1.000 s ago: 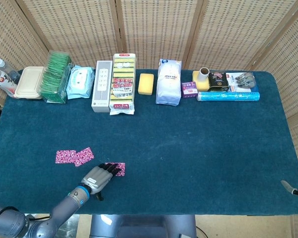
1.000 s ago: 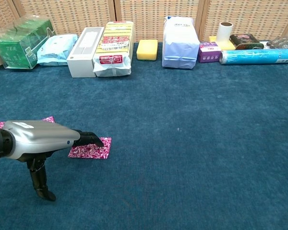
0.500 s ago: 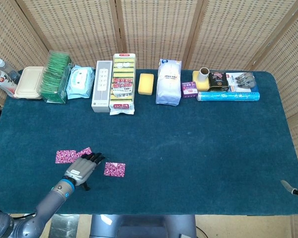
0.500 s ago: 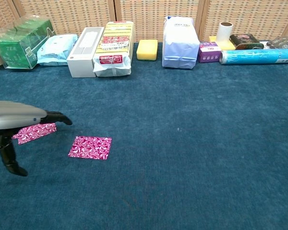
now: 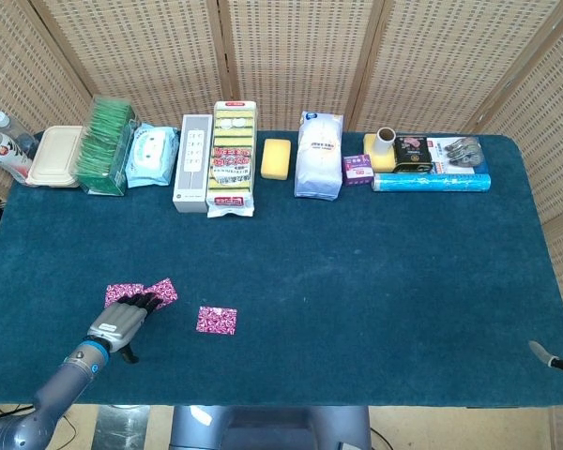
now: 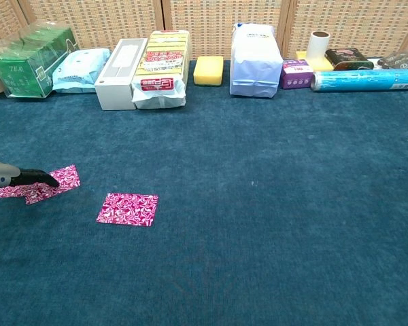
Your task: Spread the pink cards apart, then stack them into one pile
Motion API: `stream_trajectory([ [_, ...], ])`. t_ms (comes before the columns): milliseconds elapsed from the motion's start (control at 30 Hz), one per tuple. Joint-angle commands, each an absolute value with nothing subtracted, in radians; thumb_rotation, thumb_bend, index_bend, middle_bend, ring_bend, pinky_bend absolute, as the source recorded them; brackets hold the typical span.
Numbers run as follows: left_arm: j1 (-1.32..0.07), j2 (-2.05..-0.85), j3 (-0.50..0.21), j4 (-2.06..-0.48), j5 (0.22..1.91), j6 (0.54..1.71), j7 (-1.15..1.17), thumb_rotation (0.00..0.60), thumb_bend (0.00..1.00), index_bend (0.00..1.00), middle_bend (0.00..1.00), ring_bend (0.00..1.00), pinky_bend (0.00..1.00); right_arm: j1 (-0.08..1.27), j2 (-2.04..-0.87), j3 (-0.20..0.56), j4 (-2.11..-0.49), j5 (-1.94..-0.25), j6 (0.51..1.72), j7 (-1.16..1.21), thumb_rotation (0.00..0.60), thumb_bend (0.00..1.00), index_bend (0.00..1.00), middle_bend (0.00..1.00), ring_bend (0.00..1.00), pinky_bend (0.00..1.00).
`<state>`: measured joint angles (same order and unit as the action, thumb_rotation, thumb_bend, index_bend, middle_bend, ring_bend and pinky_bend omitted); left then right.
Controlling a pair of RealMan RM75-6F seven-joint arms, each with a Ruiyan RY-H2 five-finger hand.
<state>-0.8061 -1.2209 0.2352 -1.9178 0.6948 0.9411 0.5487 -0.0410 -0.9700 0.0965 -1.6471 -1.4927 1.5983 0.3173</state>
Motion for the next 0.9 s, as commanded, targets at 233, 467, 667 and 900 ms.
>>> stream_trajectory([
  [233,-0.829,-1.255,0.205,-1.896,0.652,0.907,0.567,0.600,0.03,0.00,0.00,0.00,0.10,-0.040,-0.967,0.098,-1.645,-1.485,1.592,0.324,0.600,0.00,0.12,0.07,0.01,0.00],
  [467,-0.849,-1.274,0.185,-1.901,0.611,0.917,0.595,0.600,0.03,0.00,0.00,0.00,0.10,-0.042,-0.964,0.097,-1.650,-1.489,1.597,0.326,0.600,0.00,0.12,0.07,0.01,0.00],
  [667,-0.870,-1.287,0.166,-1.899,0.573,0.921,0.612,0.600,0.03,0.00,0.00,0.00,0.10,-0.044,-0.964,0.096,-1.649,-1.491,1.598,0.325,0.600,0.00,0.12,0.07,0.01,0.00],
  [900,-0.902,-1.302,0.141,-1.890,0.520,0.926,0.634,0.600,0.03,0.00,0.00,0.00,0.10,-0.043,-0.962,0.095,-1.651,-1.490,1.595,0.325,0.600,0.00,0.12,0.07,0.01,0.00],
])
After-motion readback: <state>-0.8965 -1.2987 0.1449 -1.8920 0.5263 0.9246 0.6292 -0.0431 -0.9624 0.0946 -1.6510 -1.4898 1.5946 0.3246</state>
